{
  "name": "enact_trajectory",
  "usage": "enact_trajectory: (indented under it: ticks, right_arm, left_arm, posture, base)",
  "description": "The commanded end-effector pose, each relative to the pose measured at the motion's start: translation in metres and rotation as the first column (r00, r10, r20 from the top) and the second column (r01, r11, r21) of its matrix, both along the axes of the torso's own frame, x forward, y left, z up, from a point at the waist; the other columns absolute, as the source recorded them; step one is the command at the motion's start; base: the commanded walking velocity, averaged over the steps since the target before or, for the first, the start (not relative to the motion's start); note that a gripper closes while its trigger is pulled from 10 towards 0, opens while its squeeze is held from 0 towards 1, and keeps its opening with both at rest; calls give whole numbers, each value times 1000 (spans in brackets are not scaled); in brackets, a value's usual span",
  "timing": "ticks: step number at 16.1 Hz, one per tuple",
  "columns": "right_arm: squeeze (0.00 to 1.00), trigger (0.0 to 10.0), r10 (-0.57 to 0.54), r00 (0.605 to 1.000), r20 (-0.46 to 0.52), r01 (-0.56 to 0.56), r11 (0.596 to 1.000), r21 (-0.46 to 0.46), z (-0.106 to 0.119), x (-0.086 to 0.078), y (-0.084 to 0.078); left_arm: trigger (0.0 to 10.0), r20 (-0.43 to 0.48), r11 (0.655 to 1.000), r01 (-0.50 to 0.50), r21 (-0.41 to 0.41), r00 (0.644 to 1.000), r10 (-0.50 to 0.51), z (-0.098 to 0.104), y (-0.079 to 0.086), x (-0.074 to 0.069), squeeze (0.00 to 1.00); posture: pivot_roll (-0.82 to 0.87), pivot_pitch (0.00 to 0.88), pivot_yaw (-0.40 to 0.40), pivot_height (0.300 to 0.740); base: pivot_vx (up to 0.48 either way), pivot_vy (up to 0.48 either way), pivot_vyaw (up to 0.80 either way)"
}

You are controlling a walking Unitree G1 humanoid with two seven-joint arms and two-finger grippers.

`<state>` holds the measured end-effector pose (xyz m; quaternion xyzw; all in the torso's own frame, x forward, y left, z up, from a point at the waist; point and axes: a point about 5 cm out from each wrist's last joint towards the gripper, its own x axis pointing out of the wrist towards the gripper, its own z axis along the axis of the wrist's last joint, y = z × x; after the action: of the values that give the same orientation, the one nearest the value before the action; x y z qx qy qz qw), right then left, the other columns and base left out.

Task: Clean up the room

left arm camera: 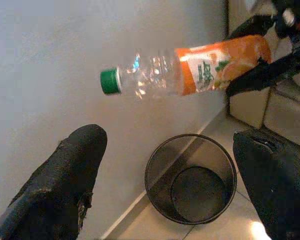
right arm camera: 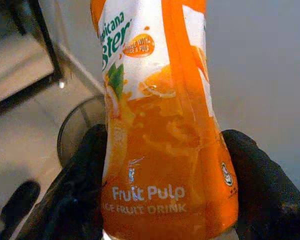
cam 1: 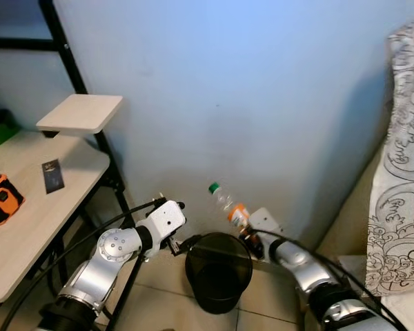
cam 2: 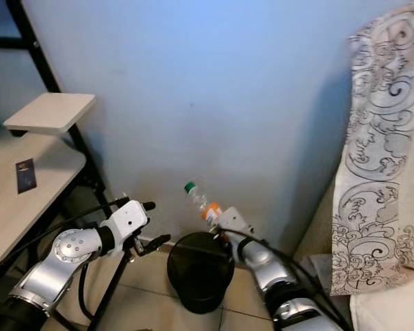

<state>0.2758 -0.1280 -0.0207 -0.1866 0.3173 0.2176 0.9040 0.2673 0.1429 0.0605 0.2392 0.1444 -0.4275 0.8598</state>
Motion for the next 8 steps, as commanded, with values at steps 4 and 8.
enact_trajectory:
  ticks: [4,8]
  right_arm:
    - [0,10000,8,1000,2,-7,997,-72,7,13,5]
    - [98,10000,37,999,-16,-38,996,-80,7,13,15]
  left_arm:
    - [10000,4,999,24,30,1000,-24,5,7,1,0]
    - [10000,1,999,28,25,1000,-28,6,7,0,0]
  posture:
    - [14,0,62,740]
    - [18,0,59,740]
  base:
    - [0,0,0]
    - [0,0,0]
